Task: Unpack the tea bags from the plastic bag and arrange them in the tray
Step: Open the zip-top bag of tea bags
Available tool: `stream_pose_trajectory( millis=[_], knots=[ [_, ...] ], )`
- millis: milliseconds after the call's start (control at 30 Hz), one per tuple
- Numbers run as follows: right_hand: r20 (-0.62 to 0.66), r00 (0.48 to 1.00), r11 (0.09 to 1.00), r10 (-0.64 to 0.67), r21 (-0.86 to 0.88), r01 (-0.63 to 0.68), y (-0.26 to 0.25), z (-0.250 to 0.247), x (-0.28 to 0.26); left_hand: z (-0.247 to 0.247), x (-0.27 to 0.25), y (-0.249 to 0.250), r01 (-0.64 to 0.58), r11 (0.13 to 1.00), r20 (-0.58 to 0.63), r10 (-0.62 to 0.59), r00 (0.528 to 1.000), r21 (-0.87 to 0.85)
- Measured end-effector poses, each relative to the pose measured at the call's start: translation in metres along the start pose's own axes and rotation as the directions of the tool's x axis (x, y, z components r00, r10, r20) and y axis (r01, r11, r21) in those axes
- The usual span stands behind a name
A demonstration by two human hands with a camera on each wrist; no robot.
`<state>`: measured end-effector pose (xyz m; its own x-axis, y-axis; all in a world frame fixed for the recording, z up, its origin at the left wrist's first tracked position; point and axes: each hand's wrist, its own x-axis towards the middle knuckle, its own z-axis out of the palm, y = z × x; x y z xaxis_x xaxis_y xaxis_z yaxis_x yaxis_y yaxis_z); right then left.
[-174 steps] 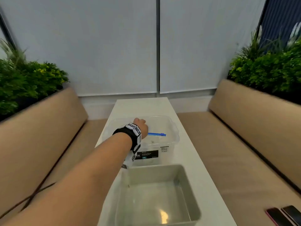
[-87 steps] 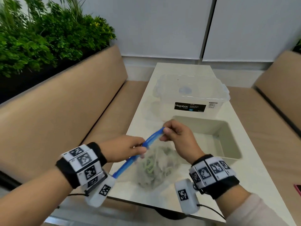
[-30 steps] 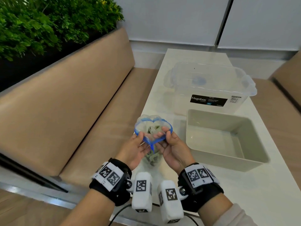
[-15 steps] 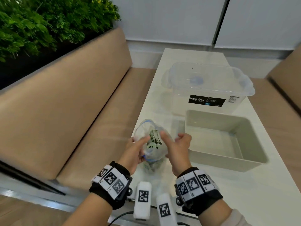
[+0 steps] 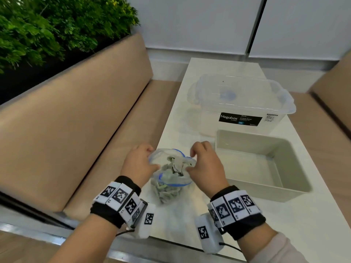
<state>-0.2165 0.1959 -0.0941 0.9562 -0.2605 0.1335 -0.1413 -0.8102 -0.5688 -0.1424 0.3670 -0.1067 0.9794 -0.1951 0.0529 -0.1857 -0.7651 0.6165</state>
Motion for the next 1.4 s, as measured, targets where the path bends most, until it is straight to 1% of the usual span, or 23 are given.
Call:
stream_pose_trajectory(
  millis=[67, 167, 233, 300, 333, 400, 500, 567, 633, 667, 733, 767, 800, 833, 867, 900, 967, 1033, 1100, 1200, 1300, 1367, 1400],
  knots=[
    [0.054, 0.997, 0.995, -0.06, -0.074, 0.064, -0.003, 0.007, 0.007, 0.006, -0.004, 0.006, -0.026, 1.0, -0.008, 0.026, 1.0, 0.012],
    [0.109, 0.994, 0.983, -0.012, -0.183, 0.032, 0.004, 0.007, 0.021, 0.009, -0.007, 0.001, -0.038, 0.999, -0.02, 0.039, 0.999, 0.035],
    [0.106, 0.993, 0.996, 0.045, -0.086, -0.036, 0.013, 0.002, 0.025, 0.005, -0.007, -0.007, -0.034, 0.999, -0.02, 0.034, 0.999, 0.004],
    [0.171, 0.984, 0.994, 0.056, 0.087, -0.072, 0.019, -0.001, 0.024, 0.003, -0.008, -0.011, -0.053, 0.998, -0.011, 0.053, 0.999, -0.031],
    [0.212, 0.976, 0.982, 0.058, 0.161, -0.094, 0.022, -0.001, 0.023, 0.003, -0.009, -0.012, -0.049, 0.996, -0.005, 0.049, 0.999, -0.077],
    [0.294, 0.953, 0.947, 0.067, 0.281, -0.153, 0.024, -0.001, 0.02, 0.007, -0.01, -0.013, 0.029, 0.965, 0.034, -0.021, 0.999, -0.26],
    [0.409, 0.905, 0.84, 0.116, 0.446, -0.309, 0.028, 0.002, 0.016, 0.013, -0.009, -0.016, 0.17, 0.867, 0.193, -0.087, 0.977, -0.468],
    [0.484, 0.857, 0.713, 0.179, 0.537, -0.452, 0.029, 0.001, 0.013, 0.015, -0.007, -0.019, 0.264, 0.806, 0.363, -0.066, 0.929, -0.53],
    [0.544, 0.803, 0.543, 0.244, 0.61, -0.578, 0.03, 0.001, 0.01, 0.017, -0.006, -0.022, 0.375, 0.691, 0.514, -0.006, 0.858, -0.617],
    [0.571, 0.779, 0.465, 0.26, 0.633, -0.619, 0.032, 0.001, 0.009, 0.018, -0.007, -0.022, 0.436, 0.591, 0.554, 0.022, 0.832, -0.678],
    [0.625, 0.738, 0.306, 0.254, 0.672, -0.674, 0.035, 0.001, 0.008, 0.021, -0.008, -0.026, 0.577, 0.3, 0.612, 0.028, 0.791, -0.76],
    [0.655, 0.716, 0.206, 0.241, 0.686, -0.698, 0.036, 0.002, 0.007, 0.023, -0.009, -0.028, 0.622, 0.15, 0.632, 0.034, 0.774, -0.769],
    [0.675, 0.699, 0.106, 0.237, 0.697, -0.709, 0.037, 0.004, 0.006, 0.026, -0.01, -0.03, 0.639, 0.042, 0.64, 0.066, 0.766, -0.768],
    [0.684, 0.696, 0.04, 0.221, 0.706, -0.707, 0.038, 0.006, 0.005, 0.028, -0.013, -0.032, 0.64, -0.032, 0.635, 0.101, 0.766, -0.767],
    [0.68, 0.706, 0.012, 0.2, 0.718, -0.696, 0.038, 0.008, 0.003, 0.031, -0.016, -0.034, 0.634, -0.077, 0.623, 0.126, 0.772, -0.77],
    [0.675, 0.72, 0.016, 0.162, 0.727, -0.686, 0.036, 0.009, 0.001, 0.034, -0.02, -0.036, 0.625, -0.103, 0.612, 0.136, 0.779, -0.774],
    [0.657, 0.745, 0.121, 0.112, 0.736, -0.667, 0.035, 0.017, -0.002, 0.043, -0.028, -0.042, 0.598, -0.139, 0.586, 0.122, 0.801, -0.789],
    [0.609, 0.761, 0.201, 0.222, 0.735, -0.647, 0.033, 0.024, 0.0, 0.054, -0.035, -0.049, 0.549, -0.184, 0.544, 0.081, 0.835, -0.816],
    [0.467, 0.794, 0.378, 0.389, 0.705, -0.6, 0.031, 0.028, 0.002, 0.06, -0.043, -0.052, 0.483, -0.236, 0.489, 0.038, 0.871, -0.843],
    [0.373, 0.825, 0.613, 0.425, 0.552, -0.565, 0.026, 0.029, 0.002, 0.065, -0.051, -0.053, 0.413, -0.28, 0.434, -0.015, 0.901, -0.867],
    [0.361, 0.857, 0.754, 0.367, 0.424, -0.501, 0.021, 0.033, 0.003, 0.065, -0.064, -0.045, 0.478, -0.266, 0.49, 0.023, 0.871, -0.837],
    [0.339, 0.891, 0.812, 0.302, 0.397, -0.427, 0.018, 0.032, 0.008, 0.062, -0.072, -0.041, 0.534, -0.264, 0.54, 0.056, 0.84, -0.803],
    [0.349, 0.899, 0.819, 0.263, 0.412, -0.4, 0.016, 0.03, 0.012, 0.06, -0.07, -0.044, 0.566, -0.206, 0.568, 0.053, 0.821, -0.798]
  ],
)
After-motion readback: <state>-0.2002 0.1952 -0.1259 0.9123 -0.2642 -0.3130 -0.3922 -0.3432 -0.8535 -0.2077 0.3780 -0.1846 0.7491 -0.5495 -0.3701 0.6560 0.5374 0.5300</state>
